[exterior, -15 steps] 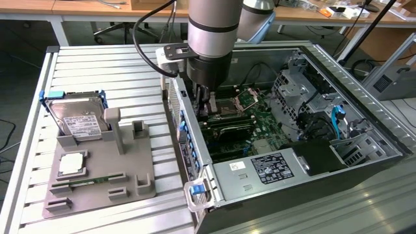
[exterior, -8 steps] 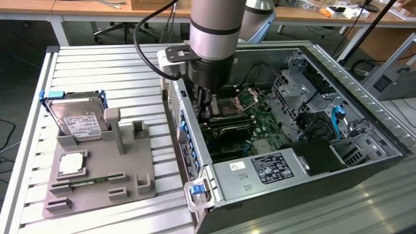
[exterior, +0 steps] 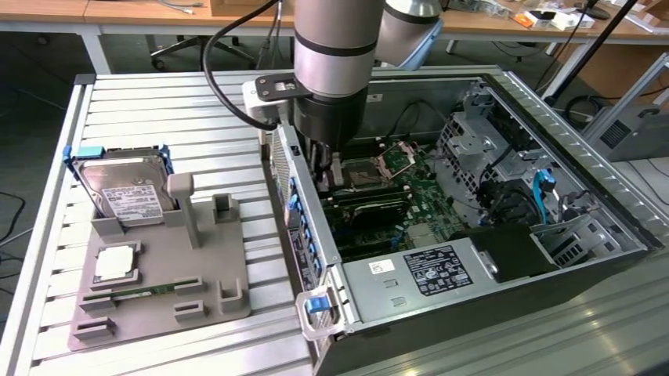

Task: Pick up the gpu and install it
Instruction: 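Press down on the gpu until it lock into place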

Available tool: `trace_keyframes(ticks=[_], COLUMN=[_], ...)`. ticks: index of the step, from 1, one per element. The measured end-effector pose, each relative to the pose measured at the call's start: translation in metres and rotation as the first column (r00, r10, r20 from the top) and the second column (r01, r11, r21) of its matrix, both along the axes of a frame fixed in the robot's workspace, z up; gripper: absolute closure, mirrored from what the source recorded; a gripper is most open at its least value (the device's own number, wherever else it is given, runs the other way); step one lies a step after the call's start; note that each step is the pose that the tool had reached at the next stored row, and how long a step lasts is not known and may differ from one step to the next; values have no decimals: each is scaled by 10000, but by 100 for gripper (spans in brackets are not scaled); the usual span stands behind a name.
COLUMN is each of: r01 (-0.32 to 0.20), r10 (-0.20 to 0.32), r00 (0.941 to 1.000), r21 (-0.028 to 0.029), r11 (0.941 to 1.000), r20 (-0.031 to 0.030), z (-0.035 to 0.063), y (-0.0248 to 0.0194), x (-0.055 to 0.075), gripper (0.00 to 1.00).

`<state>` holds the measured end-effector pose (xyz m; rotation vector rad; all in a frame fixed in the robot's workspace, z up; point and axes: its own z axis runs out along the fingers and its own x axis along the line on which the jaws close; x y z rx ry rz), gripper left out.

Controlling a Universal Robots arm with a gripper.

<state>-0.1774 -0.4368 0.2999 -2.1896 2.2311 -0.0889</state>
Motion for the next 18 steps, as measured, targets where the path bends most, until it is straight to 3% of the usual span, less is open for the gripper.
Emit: trace_keyframes(ticks=[18], r01=[-1], r10=[1], r00=[10000], r21=[1], r11=[10000], r20=[7], z=[0], y=[0], x=[-54], gripper=[89])
